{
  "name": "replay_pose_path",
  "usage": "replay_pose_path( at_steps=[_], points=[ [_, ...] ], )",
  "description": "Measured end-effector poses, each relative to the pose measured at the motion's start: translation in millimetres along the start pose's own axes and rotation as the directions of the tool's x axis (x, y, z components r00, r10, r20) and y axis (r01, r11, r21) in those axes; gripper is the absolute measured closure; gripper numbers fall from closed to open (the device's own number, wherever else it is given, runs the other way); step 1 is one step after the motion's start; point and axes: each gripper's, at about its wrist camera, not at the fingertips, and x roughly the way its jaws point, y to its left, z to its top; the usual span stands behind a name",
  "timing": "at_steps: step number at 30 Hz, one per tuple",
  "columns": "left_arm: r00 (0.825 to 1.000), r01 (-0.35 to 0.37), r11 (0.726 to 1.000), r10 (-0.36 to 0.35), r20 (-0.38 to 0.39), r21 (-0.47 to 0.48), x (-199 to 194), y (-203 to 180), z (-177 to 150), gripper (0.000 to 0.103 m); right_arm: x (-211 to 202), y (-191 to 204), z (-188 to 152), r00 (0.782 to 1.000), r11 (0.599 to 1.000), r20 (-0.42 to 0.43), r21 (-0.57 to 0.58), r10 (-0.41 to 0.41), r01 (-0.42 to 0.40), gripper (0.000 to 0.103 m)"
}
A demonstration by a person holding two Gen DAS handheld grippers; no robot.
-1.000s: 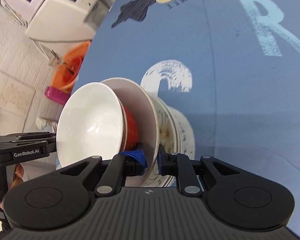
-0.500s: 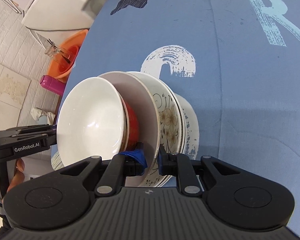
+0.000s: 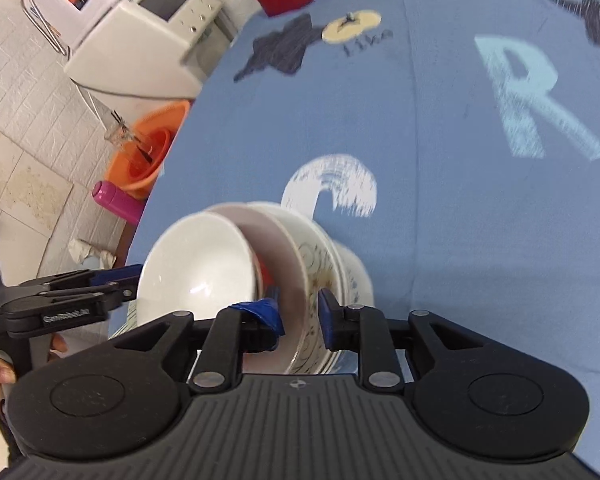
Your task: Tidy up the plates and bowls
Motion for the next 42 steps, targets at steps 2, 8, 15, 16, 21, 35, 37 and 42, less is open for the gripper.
replay_pose_path(
  at_steps=[2, 8, 15, 16, 21, 35, 37, 42],
  points=[
    [0.998, 0.018, 1.0, -0.019, 0.054, 0.015, -15, -14, -5, 0.05, -8, -2, -5, 0.999, 1.0, 0.039, 0.0, 0.0, 0.0, 0.097],
    [0.973, 0.106, 0.989, -0.124, 0.194, 0.1, -49, -82, -27, 0.045, -28, -17, -38, 0.986, 0.998, 0.162, 0.051, -0.035, 0.027, 0.096],
    [0.935, 0.191, 0.973, -0.22, 0.279, 0.128, -48, -152, -71, 0.042, -40, -33, -75, 0.968, 0.969, 0.187, 0.209, -0.169, 0.129, 0.091],
    [0.937, 0.178, 0.975, -0.209, 0.278, 0.132, -46, -159, -78, 0.042, -43, -36, -83, 0.963, 0.974, 0.228, 0.204, -0.142, 0.096, 0.091],
    [0.951, 0.118, 0.979, -0.16, 0.266, 0.166, -40, -181, -125, 0.042, -64, -43, -129, 0.873, 0.977, 0.459, 0.197, -0.163, 0.078, 0.09],
    [0.972, 0.043, 0.981, -0.085, 0.218, 0.189, -50, -180, -200, 0.042, -108, -52, -204, 0.735, 0.944, 0.611, 0.306, -0.294, 0.123, 0.086],
    [0.971, 0.031, 0.982, -0.073, 0.226, 0.187, -52, -176, -204, 0.042, -111, -45, -206, 0.722, 0.944, 0.622, 0.3, -0.305, 0.14, 0.085],
    [0.965, -0.011, 0.985, -0.034, 0.259, 0.172, -61, -171, -206, 0.042, -113, -26, -210, 0.713, 0.967, 0.657, 0.221, -0.246, 0.129, 0.084]
  ],
)
